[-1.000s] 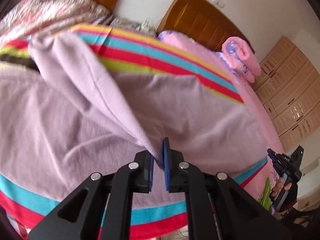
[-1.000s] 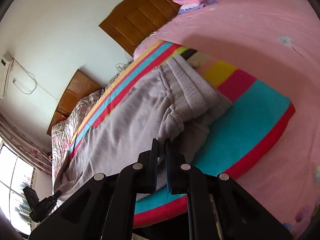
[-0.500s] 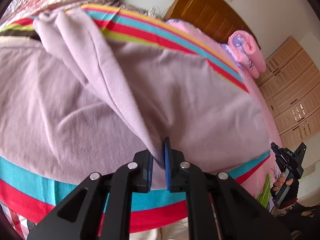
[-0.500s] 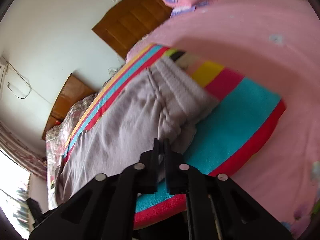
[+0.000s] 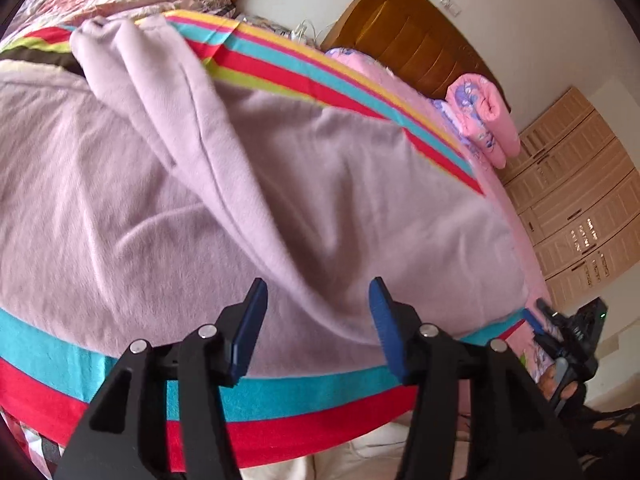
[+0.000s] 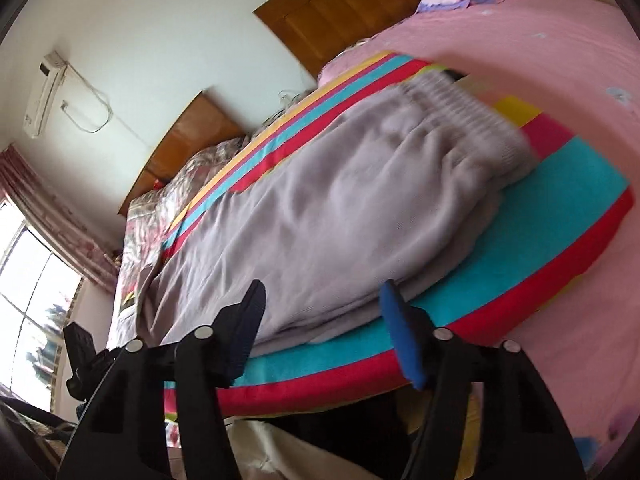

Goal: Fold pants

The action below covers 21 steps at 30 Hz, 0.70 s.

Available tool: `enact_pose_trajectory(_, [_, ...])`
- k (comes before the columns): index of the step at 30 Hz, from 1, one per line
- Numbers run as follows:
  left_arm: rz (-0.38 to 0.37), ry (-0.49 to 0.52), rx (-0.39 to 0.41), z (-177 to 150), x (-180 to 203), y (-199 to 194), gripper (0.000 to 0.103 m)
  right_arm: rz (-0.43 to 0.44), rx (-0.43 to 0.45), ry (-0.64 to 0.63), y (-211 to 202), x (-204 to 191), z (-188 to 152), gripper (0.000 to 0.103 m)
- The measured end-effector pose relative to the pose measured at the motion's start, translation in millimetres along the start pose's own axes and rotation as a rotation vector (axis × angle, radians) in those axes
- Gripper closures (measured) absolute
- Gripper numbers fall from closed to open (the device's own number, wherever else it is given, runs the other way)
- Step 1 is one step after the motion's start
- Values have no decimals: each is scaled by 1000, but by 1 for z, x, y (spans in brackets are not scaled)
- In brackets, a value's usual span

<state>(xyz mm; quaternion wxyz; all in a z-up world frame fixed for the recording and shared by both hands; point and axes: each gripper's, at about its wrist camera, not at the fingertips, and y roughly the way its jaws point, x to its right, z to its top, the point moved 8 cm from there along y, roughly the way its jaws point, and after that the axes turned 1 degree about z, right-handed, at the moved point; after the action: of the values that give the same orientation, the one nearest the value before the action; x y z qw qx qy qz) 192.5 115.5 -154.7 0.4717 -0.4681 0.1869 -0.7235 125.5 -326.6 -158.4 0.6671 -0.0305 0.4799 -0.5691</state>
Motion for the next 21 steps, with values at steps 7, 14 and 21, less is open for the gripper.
enact_pose_trajectory(7, [16,-48,3,26,-4,2,38,46,-119,-7,31,-23,-28,50])
enact_pose_trajectory(14, [80,-83,-29,31,-15,18,86,15,-87,36,35,-16,-31,68])
enact_pose_trajectory(21, [123,-25,33,28,-8,4,98,-17,-71,26,33,-17,-29,84])
